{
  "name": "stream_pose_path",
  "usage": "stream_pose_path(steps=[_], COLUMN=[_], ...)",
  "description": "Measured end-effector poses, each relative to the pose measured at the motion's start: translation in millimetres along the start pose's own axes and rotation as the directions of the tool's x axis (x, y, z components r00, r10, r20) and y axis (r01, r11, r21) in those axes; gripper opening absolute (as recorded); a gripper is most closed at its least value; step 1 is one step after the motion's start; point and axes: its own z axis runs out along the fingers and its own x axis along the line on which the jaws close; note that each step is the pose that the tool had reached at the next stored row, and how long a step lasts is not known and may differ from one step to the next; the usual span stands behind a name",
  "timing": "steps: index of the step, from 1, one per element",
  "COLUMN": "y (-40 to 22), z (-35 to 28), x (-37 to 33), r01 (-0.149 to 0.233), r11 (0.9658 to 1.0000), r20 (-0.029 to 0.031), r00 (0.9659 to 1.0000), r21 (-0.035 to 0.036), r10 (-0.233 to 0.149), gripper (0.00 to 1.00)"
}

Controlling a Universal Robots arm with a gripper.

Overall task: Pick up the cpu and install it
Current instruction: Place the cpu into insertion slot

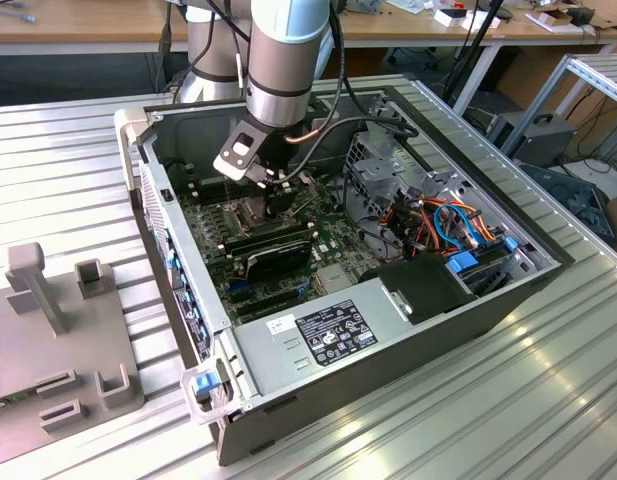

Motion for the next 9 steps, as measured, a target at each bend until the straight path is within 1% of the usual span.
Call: stream_pose_path(steps=[4, 9], y=[-0.1, -0.6], z=[0.2, 3.3], x=[-0.1, -0.1], r01=[0.001, 0.006], r11=[1.0000, 1.0000], r20=[0.0001, -0.0003], r00=[1.0000, 1.0000], r21=[0.0002, 0.0001], r10=[-0.001, -0.006], gripper=[0.54, 0.54])
